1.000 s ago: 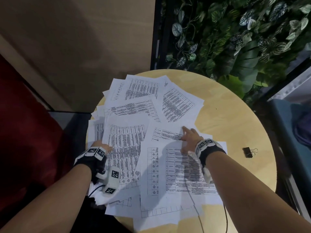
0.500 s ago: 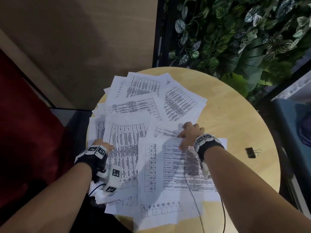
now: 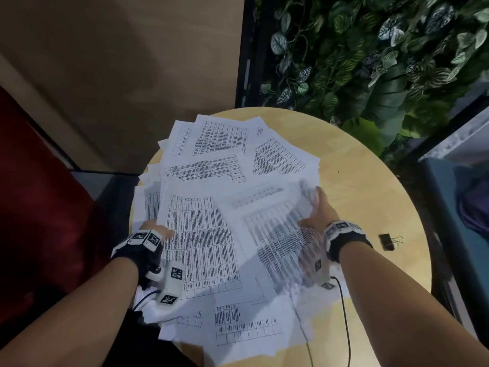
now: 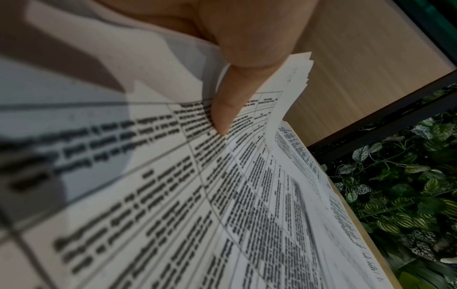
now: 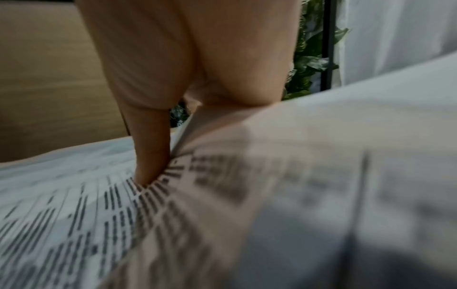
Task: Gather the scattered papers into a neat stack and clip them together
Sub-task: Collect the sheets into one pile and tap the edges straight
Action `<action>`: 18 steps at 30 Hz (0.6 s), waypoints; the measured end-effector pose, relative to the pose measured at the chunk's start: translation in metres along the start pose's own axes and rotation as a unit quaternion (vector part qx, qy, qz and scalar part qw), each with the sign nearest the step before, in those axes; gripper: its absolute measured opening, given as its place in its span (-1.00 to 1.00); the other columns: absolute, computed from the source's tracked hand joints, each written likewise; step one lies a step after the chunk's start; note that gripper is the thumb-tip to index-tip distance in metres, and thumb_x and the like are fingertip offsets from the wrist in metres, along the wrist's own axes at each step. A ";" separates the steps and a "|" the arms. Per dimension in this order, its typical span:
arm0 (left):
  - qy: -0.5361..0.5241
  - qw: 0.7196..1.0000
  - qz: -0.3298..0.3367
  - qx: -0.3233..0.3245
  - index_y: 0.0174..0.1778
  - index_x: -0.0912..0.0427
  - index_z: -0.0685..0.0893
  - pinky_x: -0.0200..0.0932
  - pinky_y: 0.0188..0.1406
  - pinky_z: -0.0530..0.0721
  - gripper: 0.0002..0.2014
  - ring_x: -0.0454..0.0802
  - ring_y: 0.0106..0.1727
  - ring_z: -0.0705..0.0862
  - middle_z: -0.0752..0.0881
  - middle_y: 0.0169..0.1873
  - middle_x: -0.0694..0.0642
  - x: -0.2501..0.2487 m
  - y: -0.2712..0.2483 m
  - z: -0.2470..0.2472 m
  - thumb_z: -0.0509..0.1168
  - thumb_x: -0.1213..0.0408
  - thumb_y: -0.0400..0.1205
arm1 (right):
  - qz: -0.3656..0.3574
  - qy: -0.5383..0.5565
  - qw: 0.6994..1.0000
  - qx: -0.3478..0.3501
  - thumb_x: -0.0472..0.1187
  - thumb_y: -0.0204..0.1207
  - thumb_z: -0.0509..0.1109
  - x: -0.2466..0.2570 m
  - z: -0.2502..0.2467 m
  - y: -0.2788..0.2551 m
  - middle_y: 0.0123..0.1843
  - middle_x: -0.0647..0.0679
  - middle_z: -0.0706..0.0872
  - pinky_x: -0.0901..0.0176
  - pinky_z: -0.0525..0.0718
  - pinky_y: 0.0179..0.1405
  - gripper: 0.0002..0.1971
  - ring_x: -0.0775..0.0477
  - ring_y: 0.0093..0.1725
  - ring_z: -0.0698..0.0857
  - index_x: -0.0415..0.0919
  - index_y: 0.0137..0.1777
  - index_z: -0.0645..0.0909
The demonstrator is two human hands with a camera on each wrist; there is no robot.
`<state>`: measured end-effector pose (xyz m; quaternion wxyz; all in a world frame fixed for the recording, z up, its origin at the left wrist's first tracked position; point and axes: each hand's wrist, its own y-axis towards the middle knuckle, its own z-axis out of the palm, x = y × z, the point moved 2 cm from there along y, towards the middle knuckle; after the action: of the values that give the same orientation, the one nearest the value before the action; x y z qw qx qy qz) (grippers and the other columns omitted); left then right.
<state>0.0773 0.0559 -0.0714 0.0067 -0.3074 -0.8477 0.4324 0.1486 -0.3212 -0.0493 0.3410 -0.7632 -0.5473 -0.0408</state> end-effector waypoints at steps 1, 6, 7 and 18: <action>-0.005 1.000 0.002 0.000 0.49 0.42 0.36 0.01 0.43 0.42 -0.41 0.25 0.47 0.46 0.44 0.48 0.31 0.000 -0.002 -0.001 0.34 0.25 0.59 | 0.042 0.014 0.999 -0.007 -0.23 0.22 0.67 -0.009 0.000 -0.001 0.52 -0.31 0.41 -0.15 0.46 0.41 0.17 -0.34 0.44 0.48 -0.16 0.64 -0.13; -0.005 1.000 -0.002 -0.005 0.54 0.41 0.27 0.03 0.52 0.37 -0.32 0.25 0.52 0.39 0.35 0.54 0.31 0.002 -0.002 -0.002 0.37 0.22 0.57 | 0.148 -0.085 0.985 0.001 0.19 0.15 0.62 -0.021 0.005 -0.013 0.07 -0.20 0.63 -0.08 0.65 0.15 -0.24 -0.21 0.06 0.64 -0.32 0.16 0.44; -0.006 1.000 -0.003 -0.010 0.53 0.42 0.27 0.02 0.52 0.37 -0.34 0.25 0.52 0.40 0.35 0.53 0.32 0.001 -0.003 -0.001 0.36 0.25 0.58 | 0.147 -0.163 0.976 0.008 0.33 0.11 0.54 -0.018 0.008 -0.015 0.11 -0.19 0.60 -0.08 0.63 0.16 -0.22 -0.20 0.08 0.61 -0.26 0.12 0.47; 0.003 1.000 0.006 -0.025 0.60 0.38 0.13 0.00 0.54 0.29 -0.28 0.21 0.60 0.27 0.19 0.61 0.27 0.000 -0.007 0.001 0.31 0.20 0.61 | 0.156 0.012 0.988 -0.010 -0.13 0.16 0.68 -0.007 0.036 -0.040 0.13 -0.20 0.55 0.00 0.70 0.02 -0.15 -0.26 0.12 0.66 -0.24 0.37 0.26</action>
<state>0.0738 0.0524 -0.0670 -0.0013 -0.3137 -0.8561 0.4107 0.1002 -0.2996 -0.0611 0.3424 -0.8421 -0.4167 -0.0018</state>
